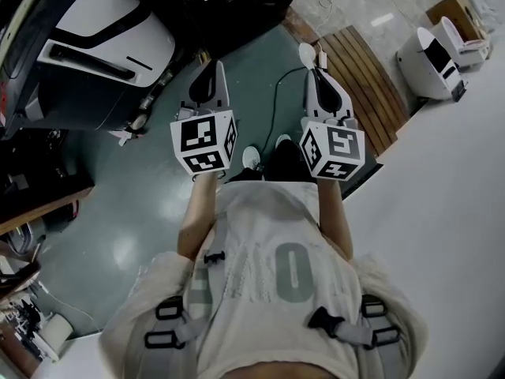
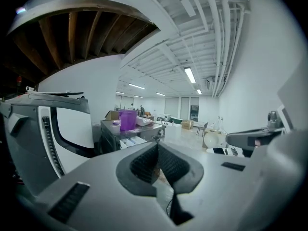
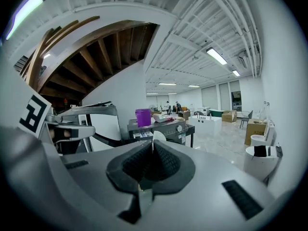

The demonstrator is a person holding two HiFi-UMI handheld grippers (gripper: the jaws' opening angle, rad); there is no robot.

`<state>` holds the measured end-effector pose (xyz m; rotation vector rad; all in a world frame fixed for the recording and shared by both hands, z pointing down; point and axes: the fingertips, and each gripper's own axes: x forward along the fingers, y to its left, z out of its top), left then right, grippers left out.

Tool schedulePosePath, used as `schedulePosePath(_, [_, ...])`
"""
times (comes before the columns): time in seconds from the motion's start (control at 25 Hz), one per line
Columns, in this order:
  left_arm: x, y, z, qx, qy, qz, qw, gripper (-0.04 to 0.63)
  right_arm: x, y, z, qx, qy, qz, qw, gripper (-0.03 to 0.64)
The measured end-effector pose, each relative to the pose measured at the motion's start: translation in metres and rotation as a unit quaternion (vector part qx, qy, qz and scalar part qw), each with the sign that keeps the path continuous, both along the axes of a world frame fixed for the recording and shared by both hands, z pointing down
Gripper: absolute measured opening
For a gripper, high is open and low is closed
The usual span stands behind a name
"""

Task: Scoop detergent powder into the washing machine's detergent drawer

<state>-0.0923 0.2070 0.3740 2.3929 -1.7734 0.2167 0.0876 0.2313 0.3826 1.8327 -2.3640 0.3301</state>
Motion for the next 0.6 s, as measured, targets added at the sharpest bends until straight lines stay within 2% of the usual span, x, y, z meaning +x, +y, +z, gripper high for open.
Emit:
schedulePosePath(0.24, [0.000, -0.022, -0.001, 0.001, 0.004, 0.009, 1.0000, 0.020, 0.004, -0.020, 0.000, -0.001, -0.005, 0.017, 1.000, 0.011])
schedulePosePath(0.6, [0.007, -0.083, -0.008, 0.010, -0.002, -0.007, 0.9999, 0.020, 0.002, -0.088, -0.006, 0.013, -0.009, -0.013, 1.000, 0.011])
